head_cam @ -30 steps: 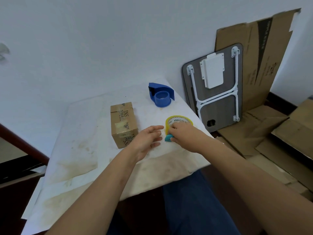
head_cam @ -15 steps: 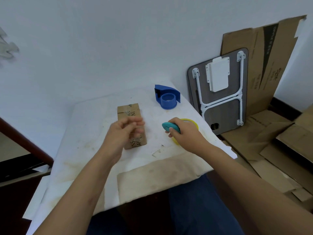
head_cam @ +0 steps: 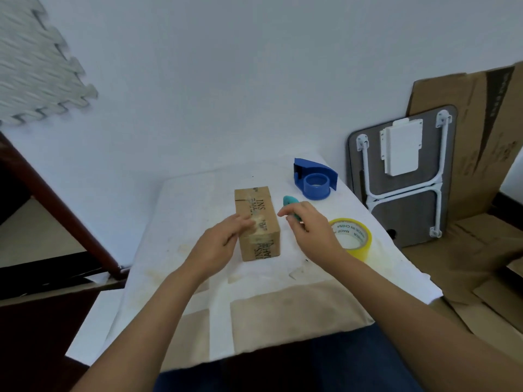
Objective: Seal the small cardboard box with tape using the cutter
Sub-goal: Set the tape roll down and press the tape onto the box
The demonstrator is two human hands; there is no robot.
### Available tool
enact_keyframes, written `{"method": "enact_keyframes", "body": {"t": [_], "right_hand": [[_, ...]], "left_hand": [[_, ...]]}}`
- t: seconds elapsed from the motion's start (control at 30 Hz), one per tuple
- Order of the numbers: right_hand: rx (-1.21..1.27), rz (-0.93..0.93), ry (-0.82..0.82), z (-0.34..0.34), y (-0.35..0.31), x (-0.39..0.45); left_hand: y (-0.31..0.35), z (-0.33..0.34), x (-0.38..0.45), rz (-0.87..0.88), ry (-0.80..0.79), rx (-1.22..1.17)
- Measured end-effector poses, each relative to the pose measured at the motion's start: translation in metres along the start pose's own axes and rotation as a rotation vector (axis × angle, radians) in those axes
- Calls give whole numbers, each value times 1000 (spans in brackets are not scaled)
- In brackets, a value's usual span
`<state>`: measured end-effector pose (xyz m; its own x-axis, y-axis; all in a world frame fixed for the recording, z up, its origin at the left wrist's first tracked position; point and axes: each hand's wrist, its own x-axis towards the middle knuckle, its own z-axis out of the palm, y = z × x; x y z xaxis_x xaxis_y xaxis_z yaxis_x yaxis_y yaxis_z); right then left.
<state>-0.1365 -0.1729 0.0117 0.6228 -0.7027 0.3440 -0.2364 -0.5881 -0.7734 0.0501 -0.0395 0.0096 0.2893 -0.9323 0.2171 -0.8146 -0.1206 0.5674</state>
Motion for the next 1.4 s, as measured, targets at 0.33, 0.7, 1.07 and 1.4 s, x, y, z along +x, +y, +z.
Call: {"method": "enact_keyframes", "body": {"t": [0.33, 0.7, 1.07, 1.4], "right_hand": [[-192, -122, -256, 14, 15, 31], [-134, -110, -148, 33, 33, 25], [-42, -56, -128, 37, 32, 23], [-8, -23, -116, 39, 31, 21]], "left_hand": [[-3, 20, 17, 130, 196, 265], [-13, 44, 33, 235, 328, 265], [-16, 45, 33, 335, 298, 539], [-21, 52, 27, 331, 302, 614]]}}
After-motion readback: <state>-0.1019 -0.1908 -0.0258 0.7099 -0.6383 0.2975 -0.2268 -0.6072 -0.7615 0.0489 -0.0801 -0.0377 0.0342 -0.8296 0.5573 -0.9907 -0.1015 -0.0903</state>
